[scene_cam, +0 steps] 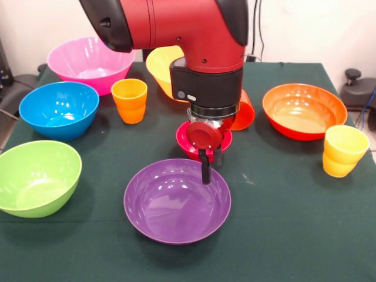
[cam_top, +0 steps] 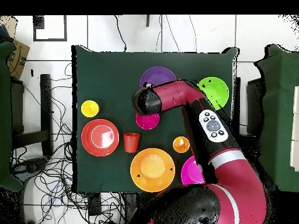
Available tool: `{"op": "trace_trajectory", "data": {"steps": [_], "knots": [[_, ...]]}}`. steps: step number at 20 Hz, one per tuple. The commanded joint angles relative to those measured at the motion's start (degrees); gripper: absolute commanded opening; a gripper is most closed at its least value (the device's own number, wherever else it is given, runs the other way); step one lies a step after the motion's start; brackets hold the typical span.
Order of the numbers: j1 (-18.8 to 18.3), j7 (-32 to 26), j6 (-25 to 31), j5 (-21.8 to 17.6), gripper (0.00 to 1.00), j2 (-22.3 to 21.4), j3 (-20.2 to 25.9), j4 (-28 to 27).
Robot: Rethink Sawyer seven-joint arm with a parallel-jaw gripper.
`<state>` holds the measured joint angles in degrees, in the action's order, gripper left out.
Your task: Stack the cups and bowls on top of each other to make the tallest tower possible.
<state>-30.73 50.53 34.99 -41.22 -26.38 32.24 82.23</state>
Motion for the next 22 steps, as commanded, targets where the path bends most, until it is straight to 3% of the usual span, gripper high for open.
{"op": "trace_trajectory", "data": {"steps": [1,22], "knots": [[2.4,8.3,-1.4,-1.5,1.0,3.6,-4.6,-2.3],[3.8,8.1,-3.7,-2.4,1.0,7.7,-8.5,-6.2]]}}
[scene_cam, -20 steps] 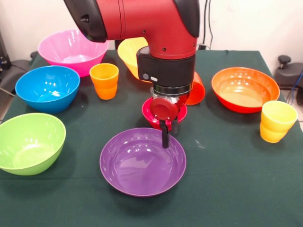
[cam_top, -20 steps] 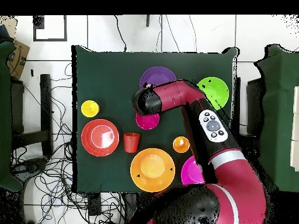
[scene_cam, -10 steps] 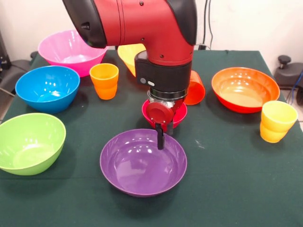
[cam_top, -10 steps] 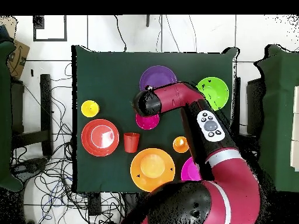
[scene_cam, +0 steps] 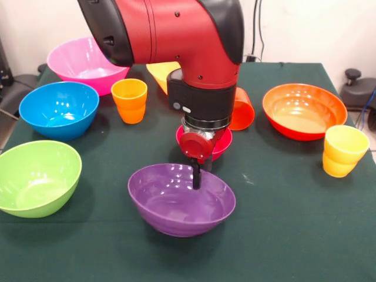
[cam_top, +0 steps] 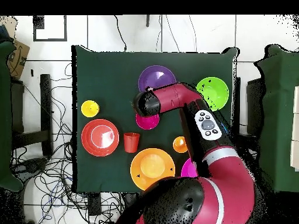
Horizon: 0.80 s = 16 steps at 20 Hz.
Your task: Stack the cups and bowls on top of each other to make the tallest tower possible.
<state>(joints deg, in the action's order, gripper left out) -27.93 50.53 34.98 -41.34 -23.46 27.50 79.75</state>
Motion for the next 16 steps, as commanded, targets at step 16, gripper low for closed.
{"op": "trace_trajectory", "data": {"steps": [16], "knots": [[1.7,7.6,1.3,2.5,1.0,2.3,-3.5,-1.9]]}}
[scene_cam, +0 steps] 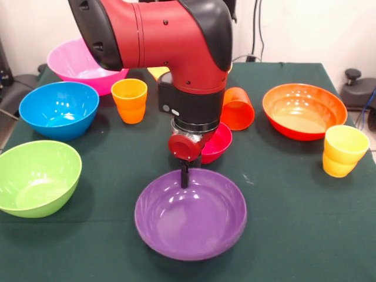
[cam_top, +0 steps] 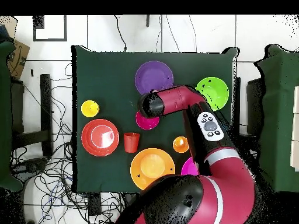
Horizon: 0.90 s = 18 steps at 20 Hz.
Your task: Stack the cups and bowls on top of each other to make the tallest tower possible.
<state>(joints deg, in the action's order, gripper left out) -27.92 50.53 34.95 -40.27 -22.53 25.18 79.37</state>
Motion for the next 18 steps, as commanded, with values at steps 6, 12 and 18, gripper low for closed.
{"op": "trace_trajectory", "data": {"steps": [6,12,18], "knots": [[1.8,7.5,1.5,2.0,1.0,1.1,-1.6,-1.2],[1.9,7.2,0.1,2.0,1.0,1.9,-1.7,-1.5],[1.3,6.1,-1.3,1.7,1.0,3.1,-1.1,-1.7]]}}
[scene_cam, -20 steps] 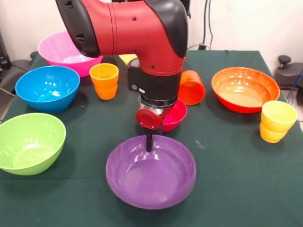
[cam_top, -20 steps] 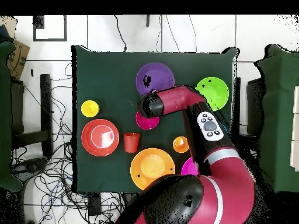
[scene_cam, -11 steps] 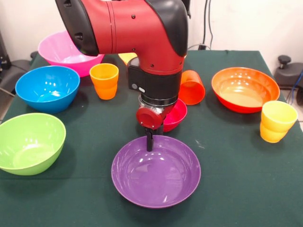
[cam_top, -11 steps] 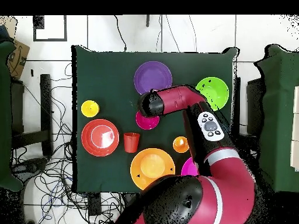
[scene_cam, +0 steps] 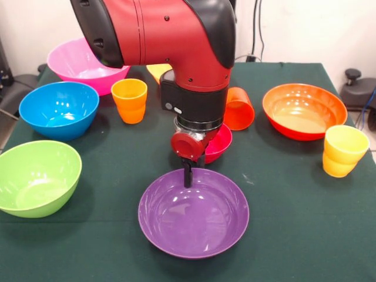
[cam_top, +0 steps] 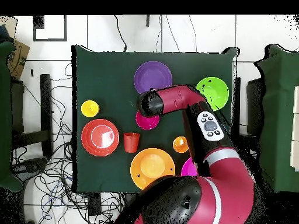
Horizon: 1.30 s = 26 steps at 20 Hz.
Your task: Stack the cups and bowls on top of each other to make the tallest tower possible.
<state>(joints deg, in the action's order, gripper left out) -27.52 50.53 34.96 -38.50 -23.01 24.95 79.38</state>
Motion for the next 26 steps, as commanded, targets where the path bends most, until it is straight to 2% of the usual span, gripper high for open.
{"op": "trace_trajectory", "data": {"steps": [1,26], "knots": [[0.9,6.1,-1.3,-0.1,1.0,3.9,-0.9,-1.9],[0.6,5.1,-2.3,-0.2,1.0,4.5,0.1,-1.7]]}}
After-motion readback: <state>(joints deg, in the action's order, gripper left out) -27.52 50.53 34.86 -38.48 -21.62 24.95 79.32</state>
